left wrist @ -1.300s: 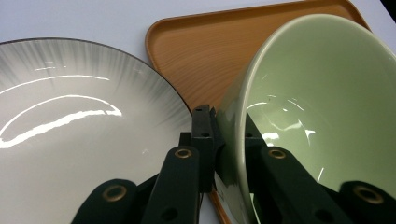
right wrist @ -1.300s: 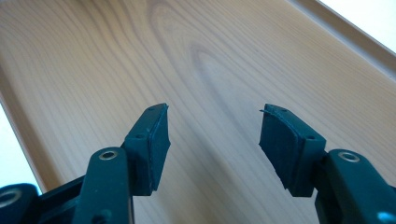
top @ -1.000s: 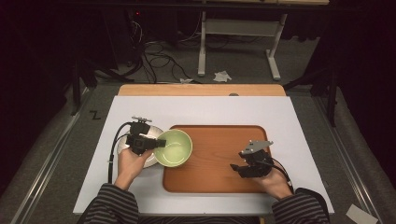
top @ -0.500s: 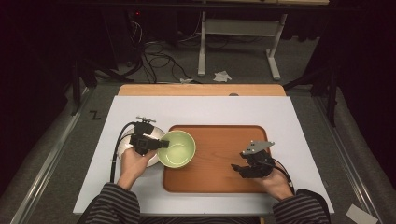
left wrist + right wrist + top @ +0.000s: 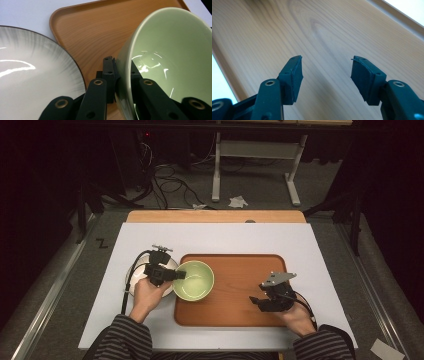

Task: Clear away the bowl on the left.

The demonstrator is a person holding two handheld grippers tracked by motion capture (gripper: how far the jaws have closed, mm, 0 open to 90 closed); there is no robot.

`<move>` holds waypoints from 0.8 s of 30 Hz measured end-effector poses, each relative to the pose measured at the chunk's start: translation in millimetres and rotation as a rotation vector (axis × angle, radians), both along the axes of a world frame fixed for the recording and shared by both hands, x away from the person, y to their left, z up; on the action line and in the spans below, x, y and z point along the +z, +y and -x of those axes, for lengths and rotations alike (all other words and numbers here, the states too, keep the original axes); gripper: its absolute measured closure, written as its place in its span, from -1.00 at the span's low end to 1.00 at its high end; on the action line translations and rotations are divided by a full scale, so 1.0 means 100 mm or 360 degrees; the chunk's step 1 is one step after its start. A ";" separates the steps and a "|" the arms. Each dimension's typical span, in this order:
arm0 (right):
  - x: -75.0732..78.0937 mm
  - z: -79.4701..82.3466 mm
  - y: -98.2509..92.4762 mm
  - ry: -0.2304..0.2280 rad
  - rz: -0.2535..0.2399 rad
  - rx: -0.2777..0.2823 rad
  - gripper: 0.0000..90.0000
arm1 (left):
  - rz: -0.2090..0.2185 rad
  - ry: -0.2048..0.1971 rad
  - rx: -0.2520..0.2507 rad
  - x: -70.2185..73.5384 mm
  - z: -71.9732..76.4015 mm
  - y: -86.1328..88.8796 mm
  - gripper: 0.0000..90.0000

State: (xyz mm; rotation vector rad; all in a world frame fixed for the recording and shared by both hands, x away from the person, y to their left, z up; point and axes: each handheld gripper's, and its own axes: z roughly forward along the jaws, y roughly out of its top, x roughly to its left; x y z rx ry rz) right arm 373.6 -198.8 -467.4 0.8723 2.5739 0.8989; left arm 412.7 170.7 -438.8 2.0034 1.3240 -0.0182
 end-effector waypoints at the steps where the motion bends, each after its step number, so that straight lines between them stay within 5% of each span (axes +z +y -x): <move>1: 0.00 0.00 0.00 0.0001 -0.0001 -0.0003 -0.02 | -0.0005 -0.0005 -0.0010 0.00 0.00 -0.02 0.84; 24: 0.02 0.04 -0.08 -0.0020 -0.0006 -0.0045 -0.02 | -0.0083 -0.0053 -0.0148 -0.04 -0.01 -0.38 0.84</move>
